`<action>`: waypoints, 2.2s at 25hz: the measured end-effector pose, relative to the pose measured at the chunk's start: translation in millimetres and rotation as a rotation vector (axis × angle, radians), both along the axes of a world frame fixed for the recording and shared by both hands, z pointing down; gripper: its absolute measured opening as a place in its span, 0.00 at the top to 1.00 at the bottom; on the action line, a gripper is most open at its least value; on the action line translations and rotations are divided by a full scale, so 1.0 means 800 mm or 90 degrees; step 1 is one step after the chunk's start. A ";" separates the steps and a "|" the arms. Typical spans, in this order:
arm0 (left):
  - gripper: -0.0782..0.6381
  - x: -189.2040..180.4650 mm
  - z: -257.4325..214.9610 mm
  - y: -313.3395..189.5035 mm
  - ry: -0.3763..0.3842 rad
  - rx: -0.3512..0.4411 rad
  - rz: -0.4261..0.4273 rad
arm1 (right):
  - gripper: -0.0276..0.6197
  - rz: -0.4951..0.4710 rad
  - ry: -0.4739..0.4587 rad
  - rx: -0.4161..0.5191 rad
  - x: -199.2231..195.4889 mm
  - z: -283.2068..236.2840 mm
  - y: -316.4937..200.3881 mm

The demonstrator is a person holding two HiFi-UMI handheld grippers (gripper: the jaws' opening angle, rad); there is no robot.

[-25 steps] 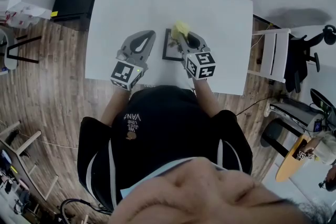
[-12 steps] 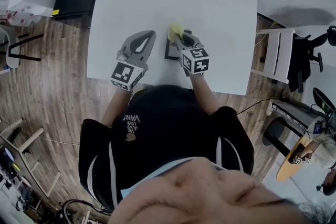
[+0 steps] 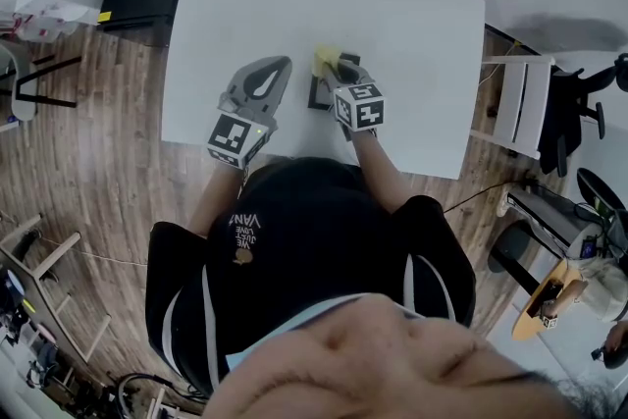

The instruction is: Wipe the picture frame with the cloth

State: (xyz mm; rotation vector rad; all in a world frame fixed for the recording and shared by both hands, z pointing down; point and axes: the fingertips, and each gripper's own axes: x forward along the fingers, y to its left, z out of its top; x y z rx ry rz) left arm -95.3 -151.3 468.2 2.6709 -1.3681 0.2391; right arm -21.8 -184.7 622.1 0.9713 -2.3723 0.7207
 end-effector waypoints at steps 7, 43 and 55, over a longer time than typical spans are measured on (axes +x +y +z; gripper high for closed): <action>0.87 -0.001 0.002 0.003 -0.001 -0.009 -0.011 | 0.89 -0.018 0.021 -0.018 -0.009 0.016 -0.002; 0.87 0.056 0.006 -0.017 0.023 -0.010 0.048 | 0.89 0.095 0.106 -0.050 0.127 0.032 -0.009; 0.87 0.057 0.001 -0.019 0.026 -0.005 0.055 | 0.89 0.105 0.095 -0.049 0.134 0.023 -0.006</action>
